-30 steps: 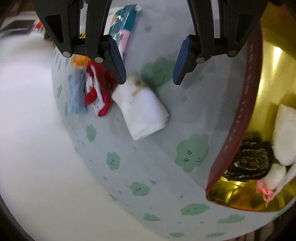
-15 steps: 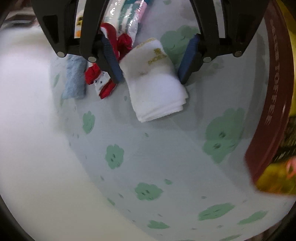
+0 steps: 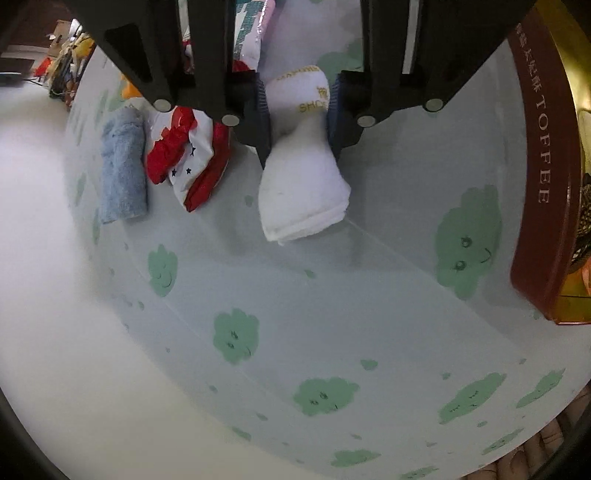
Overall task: Organize soft objects
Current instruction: 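Lift the white sock with the left tool while the right tool grasps the fluffy white puff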
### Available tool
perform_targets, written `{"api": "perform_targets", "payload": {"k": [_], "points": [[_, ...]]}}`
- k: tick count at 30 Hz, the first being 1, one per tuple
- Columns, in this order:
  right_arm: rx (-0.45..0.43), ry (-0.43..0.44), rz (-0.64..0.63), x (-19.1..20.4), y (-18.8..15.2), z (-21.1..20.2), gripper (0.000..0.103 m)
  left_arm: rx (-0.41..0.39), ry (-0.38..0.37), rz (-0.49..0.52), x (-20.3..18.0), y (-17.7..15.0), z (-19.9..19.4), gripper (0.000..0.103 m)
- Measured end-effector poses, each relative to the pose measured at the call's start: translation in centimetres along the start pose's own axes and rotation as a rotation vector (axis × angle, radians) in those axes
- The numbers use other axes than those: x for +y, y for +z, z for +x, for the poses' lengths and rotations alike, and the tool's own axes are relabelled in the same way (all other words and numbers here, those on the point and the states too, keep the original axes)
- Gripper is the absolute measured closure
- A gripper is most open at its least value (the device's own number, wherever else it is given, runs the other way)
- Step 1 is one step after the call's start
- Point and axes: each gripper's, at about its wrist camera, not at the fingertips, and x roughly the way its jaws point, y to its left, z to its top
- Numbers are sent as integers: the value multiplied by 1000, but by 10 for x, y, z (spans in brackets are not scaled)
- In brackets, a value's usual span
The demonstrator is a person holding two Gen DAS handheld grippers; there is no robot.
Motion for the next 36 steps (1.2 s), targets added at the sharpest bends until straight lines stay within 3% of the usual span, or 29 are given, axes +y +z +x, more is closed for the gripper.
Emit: {"api": "perform_targets", "payload": {"k": [2, 7, 10, 20, 23, 28, 31, 34, 36], "points": [[0, 5, 19, -4, 0, 0, 4, -39, 29, 45, 0, -6, -8, 79], [2, 7, 57, -10, 1, 1, 4, -171, -48, 161, -8, -44, -60, 79], [4, 3, 53, -9, 1, 1, 4, -184, -100, 194, -5, -71, -81, 78], [9, -34, 26, -4, 1, 1, 3, -65, -203, 257, 2, -155, -76, 78], [22, 5, -6, 0, 11, 4, 3, -41, -232, 271, 5, -172, -82, 78], [36, -5, -251, 27, 42, 23, 3, -17, -259, 291, 9, -188, -90, 78], [67, -8, -318, 26, 56, 45, 4, -23, -267, 291, 13, -189, -99, 77], [82, 5, -357, 26, 66, 57, 15, -46, -260, 295, 15, -190, -105, 77], [99, 8, -373, 27, 69, 64, 16, -65, -246, 307, 16, -192, -109, 77]]}}
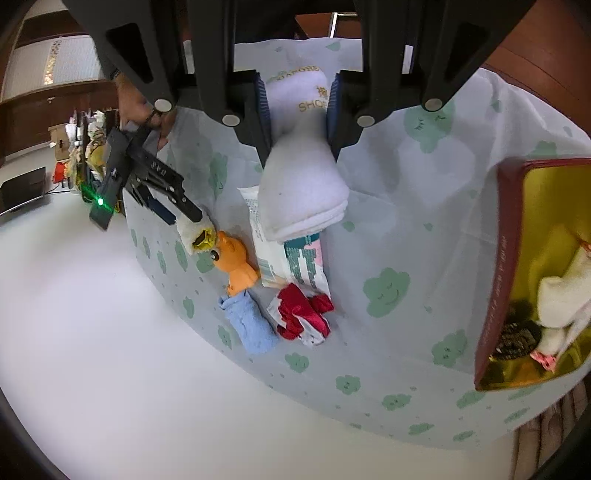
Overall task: Organize soft objects
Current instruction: 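Lift the white sock with the left tool while the right tool grasps the fluffy white puff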
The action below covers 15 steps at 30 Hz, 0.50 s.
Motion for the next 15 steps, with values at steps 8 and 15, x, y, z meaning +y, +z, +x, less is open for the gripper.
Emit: {"api": "perform_targets", "payload": {"k": [8, 15], "points": [[72, -8, 6, 1, -1, 16, 73, -14, 14, 22, -1, -8, -12, 77], [-8, 22, 132, 5, -31, -33, 74, -67, 39, -3, 22, -12, -38, 77]]}}
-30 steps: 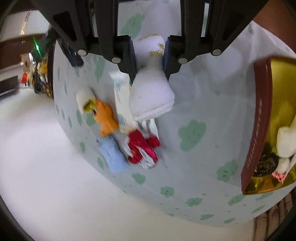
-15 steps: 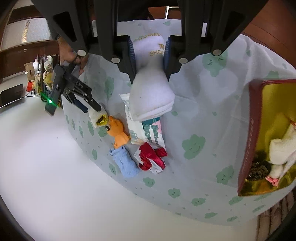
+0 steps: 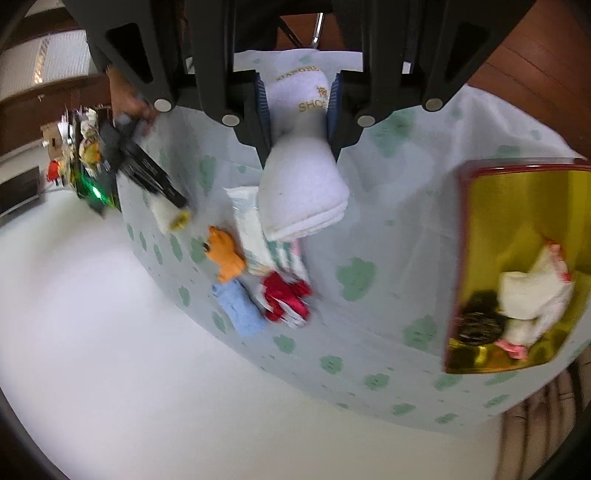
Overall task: Organize soft objects
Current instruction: 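Lift the white sock with the left tool while the right tool grasps the fluffy white puff, then carry the white sock over the gold tin with the left tool while the right tool holds the puff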
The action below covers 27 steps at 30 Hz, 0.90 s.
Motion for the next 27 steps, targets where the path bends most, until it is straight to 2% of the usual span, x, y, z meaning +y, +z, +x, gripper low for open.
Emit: {"api": "perform_targets", "payload": {"k": [4, 8, 13, 20, 22, 27], "points": [[-58, 41, 43, 15, -19, -35, 74, -59, 77, -32, 38, 7, -30, 77], [-86, 79, 84, 27, -28, -54, 74, -113, 160, -57, 78, 18, -53, 77], [-103, 103, 82, 48, -30, -64, 74, -118, 270, -10, 115, 35, -48, 77], [-98, 114, 59, 67, -26, -63, 74, -77, 277, 65, 129, 60, -12, 76], [-91, 109, 55, 71, -26, -62, 74, -48, 245, 73, 131, 64, 2, 76], [-79, 107, 53, 74, -26, -61, 74, -20, 283, 91, 134, 69, 26, 71]]}}
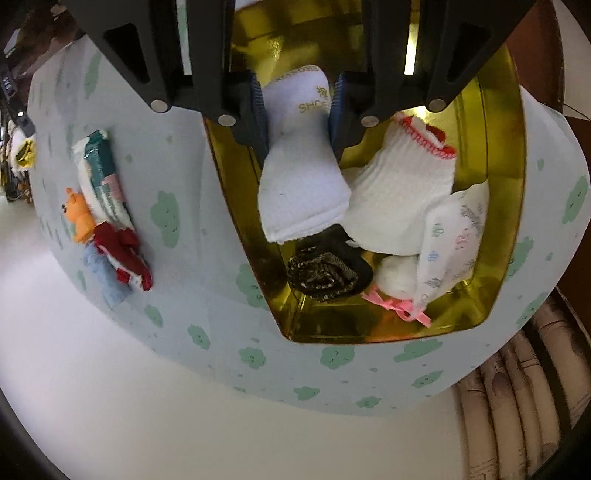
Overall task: Organize soft objects
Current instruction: 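Carry the white sock over the gold tin with the left tool while the right tool holds the puff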
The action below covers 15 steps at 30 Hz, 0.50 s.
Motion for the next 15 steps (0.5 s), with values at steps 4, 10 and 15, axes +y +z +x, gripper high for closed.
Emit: {"api": "perform_targets", "payload": {"k": [4, 10, 15], "points": [[0, -4, -15, 5, 2, 0, 74, -1, 4, 44, -7, 0, 6, 58], [-2, 3, -31, 14, 5, -1, 74, -30, 117, 119, -15, -3, 1, 49], [-21, 14, -65, 27, 10, -8, 74, -127, 132, 90, -11, -7, -24, 49]]}}
